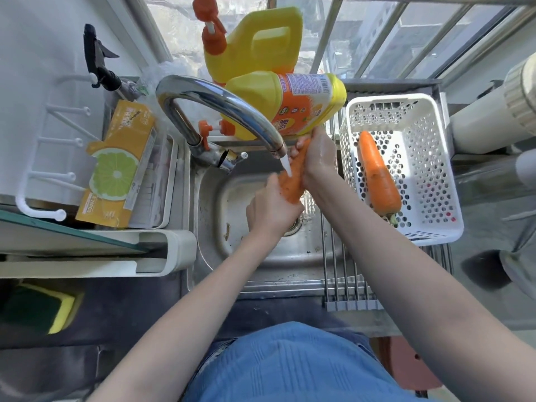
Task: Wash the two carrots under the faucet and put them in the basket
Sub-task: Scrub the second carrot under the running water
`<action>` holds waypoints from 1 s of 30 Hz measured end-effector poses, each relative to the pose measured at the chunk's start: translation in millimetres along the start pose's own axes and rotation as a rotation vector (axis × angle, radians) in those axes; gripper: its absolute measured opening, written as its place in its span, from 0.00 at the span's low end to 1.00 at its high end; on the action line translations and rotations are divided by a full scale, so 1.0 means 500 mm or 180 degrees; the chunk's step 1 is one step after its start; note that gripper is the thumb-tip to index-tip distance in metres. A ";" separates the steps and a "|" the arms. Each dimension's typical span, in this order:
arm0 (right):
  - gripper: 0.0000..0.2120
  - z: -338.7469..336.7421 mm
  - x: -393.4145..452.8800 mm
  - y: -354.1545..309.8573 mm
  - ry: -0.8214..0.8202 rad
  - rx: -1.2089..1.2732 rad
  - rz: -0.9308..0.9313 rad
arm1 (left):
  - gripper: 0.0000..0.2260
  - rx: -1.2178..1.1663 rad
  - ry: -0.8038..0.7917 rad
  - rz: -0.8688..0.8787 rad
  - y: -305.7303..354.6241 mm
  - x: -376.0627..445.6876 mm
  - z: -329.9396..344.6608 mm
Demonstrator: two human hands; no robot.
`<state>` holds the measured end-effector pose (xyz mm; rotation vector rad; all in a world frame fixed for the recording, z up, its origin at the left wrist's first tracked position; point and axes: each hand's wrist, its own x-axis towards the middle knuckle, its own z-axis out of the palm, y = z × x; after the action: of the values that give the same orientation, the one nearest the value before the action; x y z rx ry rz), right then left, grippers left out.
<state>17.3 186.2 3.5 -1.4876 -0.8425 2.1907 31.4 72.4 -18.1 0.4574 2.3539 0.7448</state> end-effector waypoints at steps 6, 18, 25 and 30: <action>0.18 0.017 0.005 -0.001 0.0663 -0.0089 -0.0097 | 0.11 0.0424 0.0803 0.0355 0.017 0.000 0.023; 0.29 0.000 0.009 -0.024 -0.1246 0.0460 0.0703 | 0.34 -0.3089 -0.3243 -0.0837 -0.067 0.054 -0.087; 0.19 -0.033 0.004 0.000 -0.0118 0.1052 0.0823 | 0.33 -0.3552 -0.3113 -0.1592 -0.106 0.013 -0.095; 0.17 -0.057 -0.009 0.000 0.0585 0.0814 0.0557 | 0.29 -0.4163 -0.1659 -0.1968 -0.094 -0.008 -0.080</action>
<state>45.4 191.3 -0.7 -1.6509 -0.3695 2.1431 2.1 17.9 -18.8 -0.5568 1.0353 1.3880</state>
